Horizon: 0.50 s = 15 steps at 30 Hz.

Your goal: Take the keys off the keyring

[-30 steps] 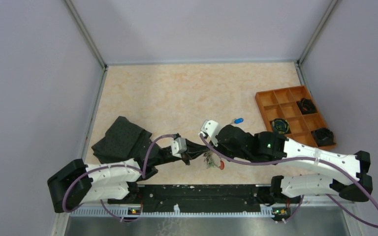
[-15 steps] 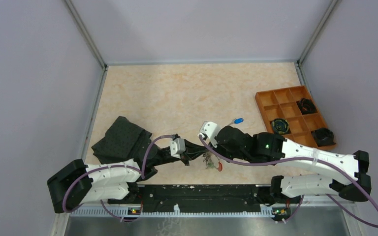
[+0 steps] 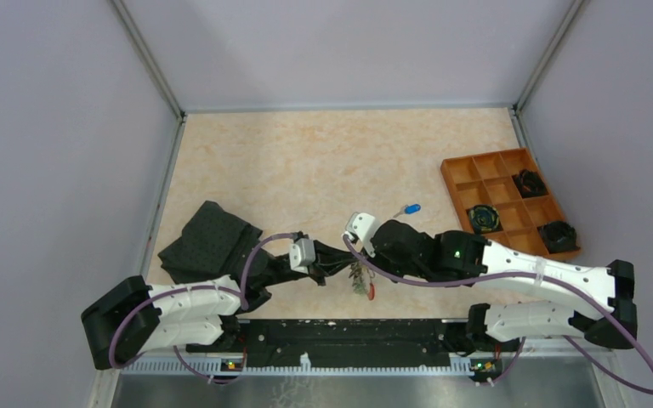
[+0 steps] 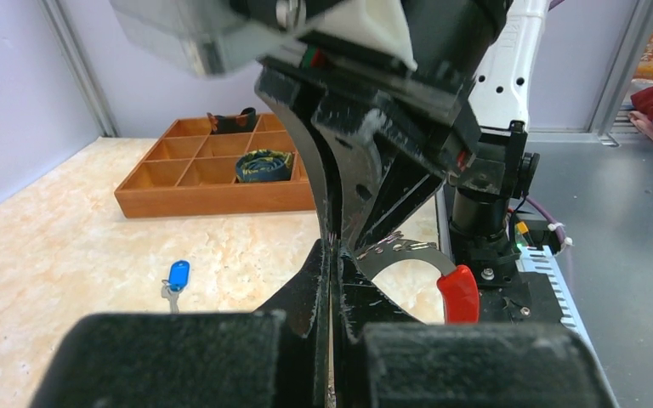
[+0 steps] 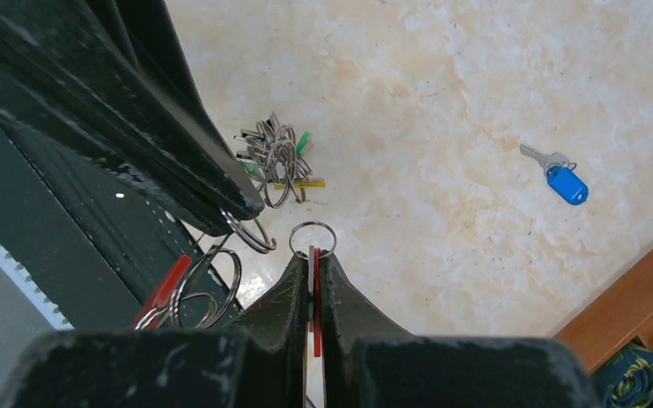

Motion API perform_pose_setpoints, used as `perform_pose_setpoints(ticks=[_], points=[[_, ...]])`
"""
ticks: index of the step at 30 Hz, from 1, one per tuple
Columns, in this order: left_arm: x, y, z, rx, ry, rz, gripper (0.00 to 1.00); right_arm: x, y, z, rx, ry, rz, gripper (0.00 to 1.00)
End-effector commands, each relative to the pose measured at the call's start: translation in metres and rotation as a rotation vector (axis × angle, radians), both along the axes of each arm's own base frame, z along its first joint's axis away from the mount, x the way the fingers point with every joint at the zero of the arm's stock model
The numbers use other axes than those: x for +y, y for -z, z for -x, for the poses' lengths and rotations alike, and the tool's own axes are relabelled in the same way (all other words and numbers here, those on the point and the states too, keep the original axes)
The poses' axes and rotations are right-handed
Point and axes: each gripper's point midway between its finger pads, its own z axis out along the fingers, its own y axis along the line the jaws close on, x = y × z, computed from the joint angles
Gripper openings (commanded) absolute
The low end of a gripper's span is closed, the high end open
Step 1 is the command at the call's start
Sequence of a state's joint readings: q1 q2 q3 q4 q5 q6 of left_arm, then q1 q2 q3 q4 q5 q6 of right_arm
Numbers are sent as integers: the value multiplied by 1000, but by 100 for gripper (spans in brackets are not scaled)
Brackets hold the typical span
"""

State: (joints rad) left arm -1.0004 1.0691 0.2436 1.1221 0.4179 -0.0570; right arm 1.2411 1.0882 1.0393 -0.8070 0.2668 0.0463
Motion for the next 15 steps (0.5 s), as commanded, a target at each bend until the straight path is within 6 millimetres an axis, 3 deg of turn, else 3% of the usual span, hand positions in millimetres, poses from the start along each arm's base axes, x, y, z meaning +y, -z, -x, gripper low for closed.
perform_pose_setpoints(ticks=[1, 7, 15], points=[[9, -37, 10, -94, 34, 133, 0, -1, 5, -1, 15, 13, 1, 0], [12, -33, 3, -70, 0, 130, 0, -10, 4, -13, 1, 91, -4, 0], [18, -24, -15, -7, -81, 115, 0, -22, 3, -44, 26, 293, -120, 0]])
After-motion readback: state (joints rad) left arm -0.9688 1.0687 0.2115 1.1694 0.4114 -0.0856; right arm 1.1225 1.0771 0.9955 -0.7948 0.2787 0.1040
